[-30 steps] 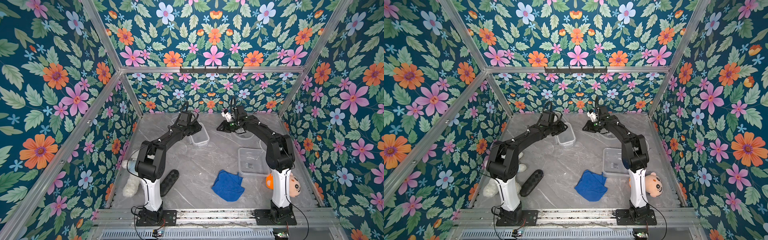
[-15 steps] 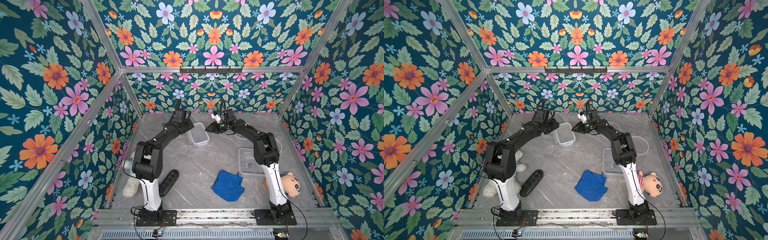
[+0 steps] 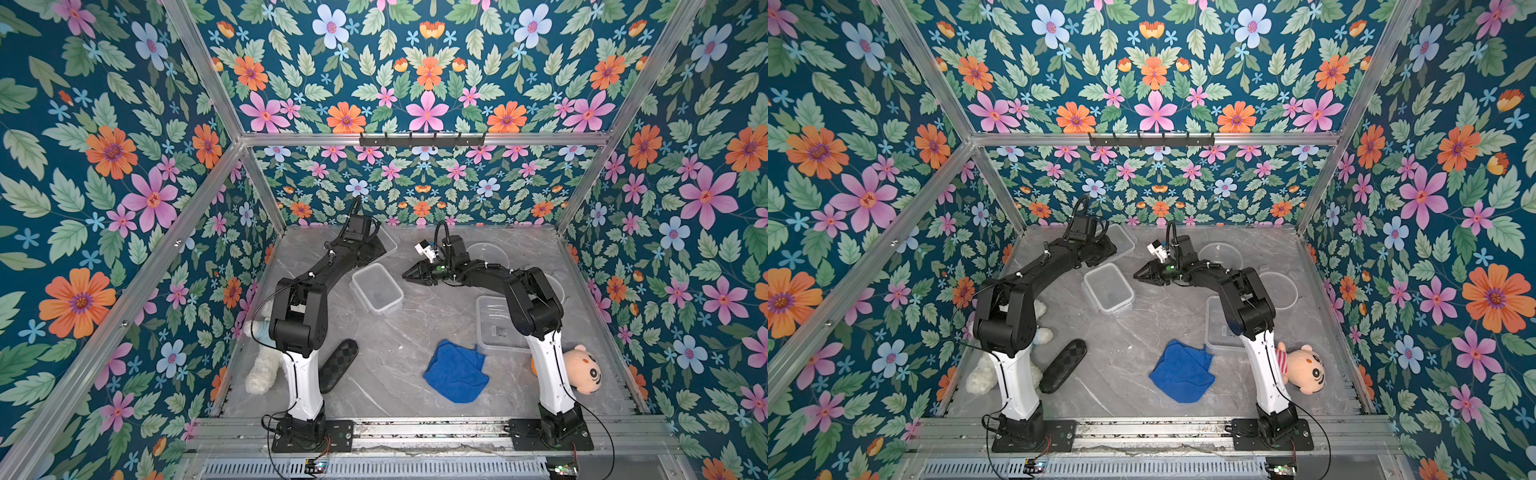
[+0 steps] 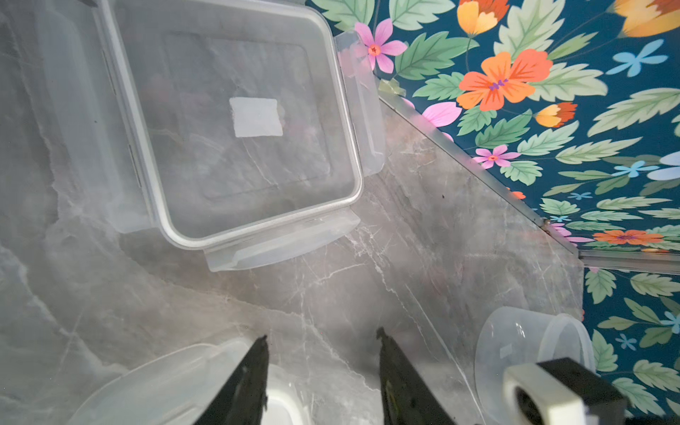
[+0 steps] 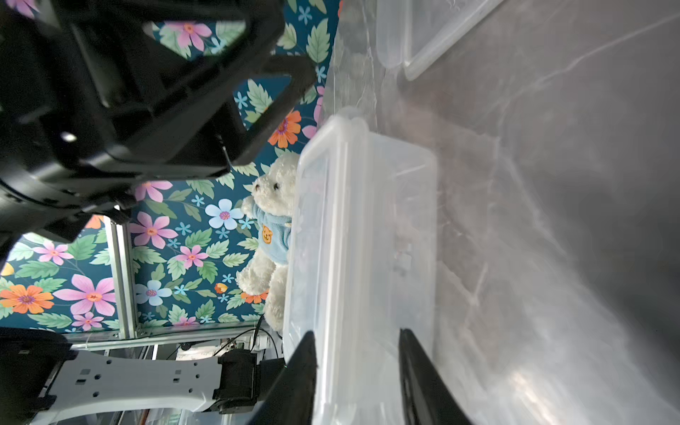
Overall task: Wipe the insides of the lunch boxes
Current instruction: Move the lunch box to the center of the board.
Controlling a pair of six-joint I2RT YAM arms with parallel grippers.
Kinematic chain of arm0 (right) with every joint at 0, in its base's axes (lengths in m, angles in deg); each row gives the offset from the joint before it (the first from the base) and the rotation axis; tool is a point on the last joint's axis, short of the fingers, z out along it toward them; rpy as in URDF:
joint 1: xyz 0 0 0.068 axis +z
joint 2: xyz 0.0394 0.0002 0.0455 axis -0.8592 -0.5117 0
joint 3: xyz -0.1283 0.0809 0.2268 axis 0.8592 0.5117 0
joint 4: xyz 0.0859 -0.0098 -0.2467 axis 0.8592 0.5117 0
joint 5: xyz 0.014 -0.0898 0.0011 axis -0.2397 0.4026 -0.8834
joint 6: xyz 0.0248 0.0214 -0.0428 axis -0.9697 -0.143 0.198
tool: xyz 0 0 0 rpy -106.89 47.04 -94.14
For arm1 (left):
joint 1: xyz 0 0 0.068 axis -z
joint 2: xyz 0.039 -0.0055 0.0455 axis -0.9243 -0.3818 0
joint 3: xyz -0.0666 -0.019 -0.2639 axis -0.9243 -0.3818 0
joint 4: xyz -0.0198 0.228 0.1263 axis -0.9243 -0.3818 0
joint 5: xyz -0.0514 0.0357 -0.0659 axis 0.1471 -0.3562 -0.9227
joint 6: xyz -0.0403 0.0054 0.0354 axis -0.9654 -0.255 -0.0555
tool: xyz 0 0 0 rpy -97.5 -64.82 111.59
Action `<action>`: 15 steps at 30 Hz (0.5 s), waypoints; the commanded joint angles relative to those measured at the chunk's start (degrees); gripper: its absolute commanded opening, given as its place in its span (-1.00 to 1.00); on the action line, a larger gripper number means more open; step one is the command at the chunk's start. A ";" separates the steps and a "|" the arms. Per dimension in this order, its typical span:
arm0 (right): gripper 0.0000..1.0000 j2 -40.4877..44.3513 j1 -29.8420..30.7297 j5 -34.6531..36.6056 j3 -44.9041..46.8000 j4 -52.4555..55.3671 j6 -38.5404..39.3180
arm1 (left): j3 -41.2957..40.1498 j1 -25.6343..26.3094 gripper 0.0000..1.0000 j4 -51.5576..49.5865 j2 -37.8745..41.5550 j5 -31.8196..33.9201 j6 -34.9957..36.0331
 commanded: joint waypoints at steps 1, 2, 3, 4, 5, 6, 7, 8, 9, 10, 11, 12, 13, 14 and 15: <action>-0.20 -1.13 -1.15 -3.77 -0.68 -8.13 -4.54 | -0.50 2.76 -0.05 -4.50 2.20 0.20 0.16; -0.20 -1.42 -1.44 -4.14 -1.42 -7.69 -4.36 | -1.02 3.99 -0.05 -6.81 3.52 2.49 0.24; -0.21 -1.79 -1.51 -4.69 -2.22 -6.77 -3.86 | -1.84 4.76 -0.06 -9.03 4.99 4.71 0.16; -0.25 -1.96 -1.54 -5.06 -3.03 -5.56 -3.23 | -3.46 5.10 -0.06 -11.19 7.04 7.31 -0.66; -0.28 -2.07 -1.54 -5.30 -3.37 -5.02 -2.81 | -5.68 5.12 -0.03 -12.98 9.85 10.07 -2.04; -0.30 -2.12 -1.49 -5.49 -3.55 -5.07 -2.78 | -7.75 5.02 0.01 -14.09 12.51 12.53 -3.09; -0.31 -2.07 -1.41 -5.50 -3.60 -4.96 -2.89 | -10.01 4.48 0.05 -15.98 15.32 15.10 -4.41; -0.32 -2.09 -1.34 -5.42 -3.80 -4.69 -2.81 | -12.22 3.86 0.08 -17.98 18.11 17.15 -5.69; -0.32 -2.13 -1.23 -5.45 -3.92 -4.41 -2.76 | -14.17 3.13 0.09 -18.80 20.33 18.00 -6.44; -0.33 -2.14 -0.98 -5.24 -4.22 -3.66 -2.28 | -16.51 2.44 0.11 -19.04 22.49 18.71 -7.24; -0.34 -2.04 -0.75 -4.68 -4.59 -1.99 -1.18 | -18.49 1.84 0.12 -19.24 24.11 18.88 -8.01; -0.34 -2.08 -0.46 -4.36 -4.94 -0.57 -0.27 | -19.94 1.41 0.13 -18.95 24.88 18.59 -8.34; -0.34 -2.10 -0.07 -3.97 -5.37 0.75 0.65 | -21.30 1.02 0.13 -18.30 25.39 18.09 -8.80; -0.34 -2.04 0.27 -3.44 -6.00 2.73 1.93 | -22.44 0.90 0.16 -16.58 25.53 17.12 -9.06; -0.34 -2.11 0.59 -2.70 -6.39 4.64 3.38 | -23.35 0.79 0.19 -13.74 25.23 15.95 -8.99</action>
